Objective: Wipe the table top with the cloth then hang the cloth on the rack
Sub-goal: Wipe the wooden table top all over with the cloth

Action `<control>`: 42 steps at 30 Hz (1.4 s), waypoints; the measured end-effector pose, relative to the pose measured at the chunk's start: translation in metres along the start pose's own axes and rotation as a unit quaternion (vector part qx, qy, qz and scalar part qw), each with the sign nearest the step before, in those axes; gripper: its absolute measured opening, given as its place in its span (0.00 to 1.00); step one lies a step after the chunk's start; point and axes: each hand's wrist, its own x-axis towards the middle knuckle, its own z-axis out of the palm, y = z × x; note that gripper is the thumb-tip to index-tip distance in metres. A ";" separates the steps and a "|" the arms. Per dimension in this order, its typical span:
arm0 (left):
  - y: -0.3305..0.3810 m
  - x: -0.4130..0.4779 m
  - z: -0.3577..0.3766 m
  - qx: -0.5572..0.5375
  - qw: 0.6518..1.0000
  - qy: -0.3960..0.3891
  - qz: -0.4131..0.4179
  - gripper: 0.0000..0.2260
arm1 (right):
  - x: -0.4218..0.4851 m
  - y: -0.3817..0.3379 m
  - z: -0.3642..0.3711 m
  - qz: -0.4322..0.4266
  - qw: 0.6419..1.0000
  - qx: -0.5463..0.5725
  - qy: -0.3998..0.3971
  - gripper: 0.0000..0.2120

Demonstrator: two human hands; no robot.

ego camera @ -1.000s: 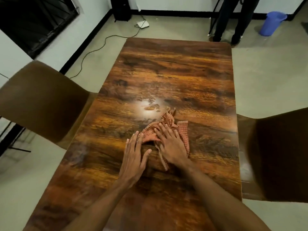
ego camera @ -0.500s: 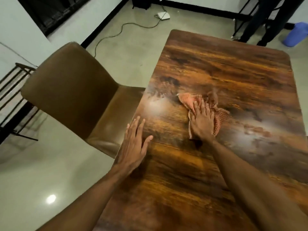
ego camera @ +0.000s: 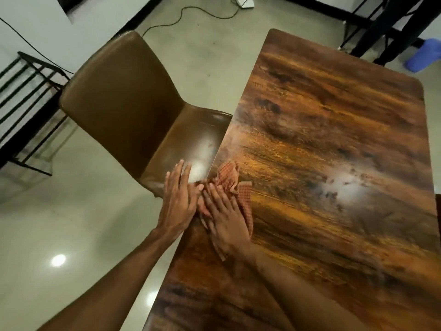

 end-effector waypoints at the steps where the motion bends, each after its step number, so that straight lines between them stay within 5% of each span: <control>1: -0.001 -0.006 -0.001 0.000 1.000 -0.001 -0.001 0.29 | -0.009 -0.001 0.006 -0.021 1.000 0.001 -0.004 0.30; 7: 0.003 -0.041 -0.009 0.012 1.000 0.014 -0.006 0.29 | -0.020 -0.026 0.010 0.075 0.997 0.030 0.001 0.30; 11: 0.023 -0.067 -0.006 0.007 1.000 0.001 0.004 0.33 | -0.101 -0.037 0.015 -0.040 0.998 0.032 -0.022 0.29; 17: 0.078 -0.112 0.016 0.015 0.999 -0.024 0.034 0.30 | -0.164 0.087 0.000 0.298 0.950 0.019 0.089 0.29; 23: 0.143 -0.169 0.060 0.015 0.991 -0.081 0.104 0.29 | -0.262 0.093 0.008 0.166 0.984 0.012 0.063 0.28; 27: 0.180 -0.204 0.079 0.034 0.987 -0.092 0.131 0.30 | -0.353 0.179 -0.009 0.390 0.914 0.016 0.107 0.29; 30: 0.196 -0.231 0.089 0.036 0.984 -0.107 0.138 0.31 | -0.392 0.185 -0.011 0.473 0.868 0.043 0.146 0.30; 32: 0.199 -0.244 0.090 0.045 0.983 -0.113 0.139 0.31 | -0.384 0.150 -0.002 0.464 0.870 0.050 0.159 0.30; 35: 0.195 -0.262 0.084 0.074 0.981 -0.113 0.137 0.31 | -0.371 0.089 0.019 0.275 0.954 0.059 0.099 0.29; 37: 0.186 -0.266 0.079 0.087 0.982 -0.113 0.127 0.31 | -0.378 0.090 0.021 0.194 0.976 0.048 0.085 0.28; 42: 0.148 -0.277 0.055 0.069 0.985 -0.107 0.116 0.31 | -0.398 0.110 0.025 0.440 0.885 0.038 0.149 0.29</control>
